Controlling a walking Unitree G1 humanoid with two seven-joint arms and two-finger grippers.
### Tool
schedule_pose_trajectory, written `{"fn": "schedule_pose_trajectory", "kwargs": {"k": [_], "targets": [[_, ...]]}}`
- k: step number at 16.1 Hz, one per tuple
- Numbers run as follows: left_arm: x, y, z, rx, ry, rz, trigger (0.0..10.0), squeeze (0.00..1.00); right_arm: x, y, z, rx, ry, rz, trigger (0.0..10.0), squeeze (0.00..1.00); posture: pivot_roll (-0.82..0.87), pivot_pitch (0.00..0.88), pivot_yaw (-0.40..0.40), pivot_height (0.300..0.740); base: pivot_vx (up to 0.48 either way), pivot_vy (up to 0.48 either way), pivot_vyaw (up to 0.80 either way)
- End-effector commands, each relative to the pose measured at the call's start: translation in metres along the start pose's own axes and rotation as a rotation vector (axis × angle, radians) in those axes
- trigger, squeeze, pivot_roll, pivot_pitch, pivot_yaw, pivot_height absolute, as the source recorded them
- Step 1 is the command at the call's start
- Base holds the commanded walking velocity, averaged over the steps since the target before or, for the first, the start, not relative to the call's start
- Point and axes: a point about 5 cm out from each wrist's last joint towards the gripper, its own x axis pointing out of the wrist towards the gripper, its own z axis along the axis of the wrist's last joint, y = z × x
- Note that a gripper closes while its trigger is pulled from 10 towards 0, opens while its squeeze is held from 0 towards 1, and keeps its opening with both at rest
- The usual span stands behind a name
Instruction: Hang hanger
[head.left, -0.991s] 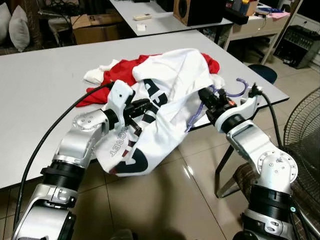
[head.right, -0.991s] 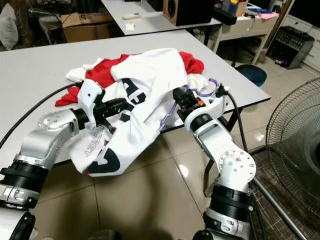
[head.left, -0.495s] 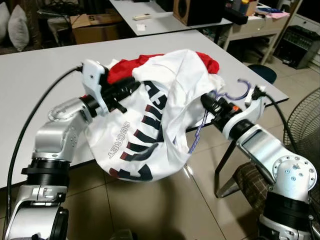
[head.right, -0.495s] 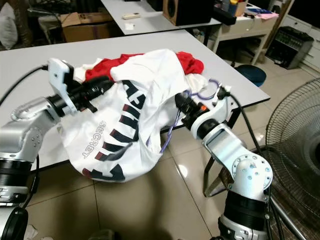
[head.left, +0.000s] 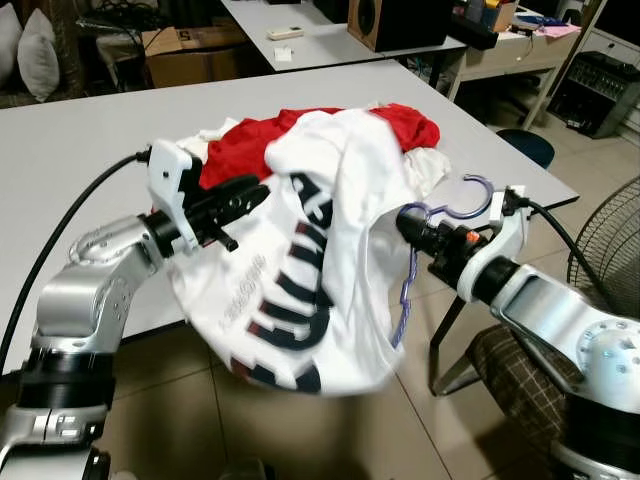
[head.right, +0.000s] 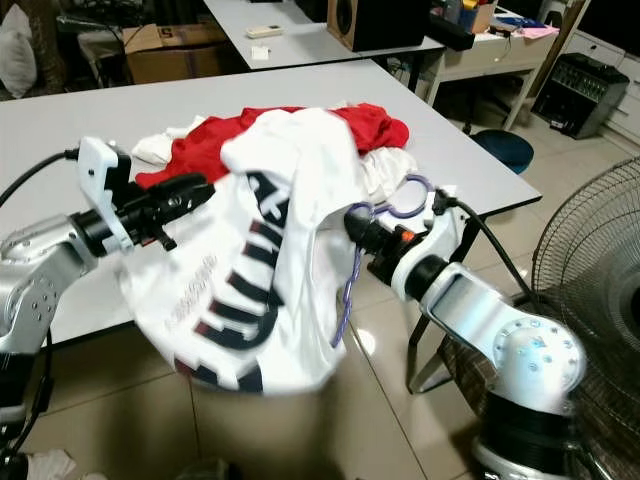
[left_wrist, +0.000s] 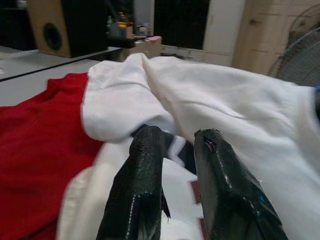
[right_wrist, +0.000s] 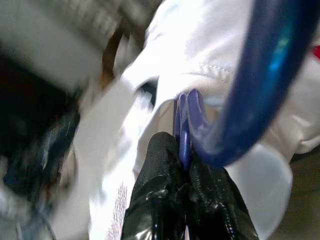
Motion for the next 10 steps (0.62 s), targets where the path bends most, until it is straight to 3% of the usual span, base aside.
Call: {"fn": "schedule_pose_trajectory", "kwargs": {"k": [1, 4, 5, 8, 10], "targets": [[-0.003, 0.002, 0.002, 0.024, 0.011, 0.027, 10.0, 0.0, -0.004, 0.008, -0.001, -0.038, 0.029, 0.05, 10.0, 0.0, 0.0, 0.0, -0.023, 0.74, 0.0, 0.0, 0.0], [-0.014, -0.016, -0.013, 0.026, 0.051, 0.011, 10.0, 0.0, -0.035, 0.009, -0.005, -0.396, 0.272, 0.031, 10.0, 0.0, -0.01, 0.0, -0.027, 0.74, 0.0, 0.0, 0.0], [-0.015, -0.019, -0.015, 0.028, 0.058, 0.006, 10.0, 0.0, -0.038, 0.008, -0.006, -0.437, 0.297, 0.017, 10.0, 0.0, -0.01, 0.0, -0.028, 0.74, 0.0, 0.0, 0.0], [-0.017, -0.039, -0.02, 0.006, 0.046, -0.065, 10.0, 0.0, -0.062, -0.006, -0.019, -0.671, 0.523, -0.068, 10.0, 0.0, -0.01, 0.0, -0.029, 0.74, 0.0, 0.0, 0.0], [-0.018, -0.048, -0.022, -0.009, 0.041, -0.096, 10.0, 0.0, -0.074, -0.009, -0.029, -0.688, 0.607, -0.047, 10.0, 0.0, -0.02, 0.0, -0.029, 0.74, 0.0, 0.0, 0.0]]}}
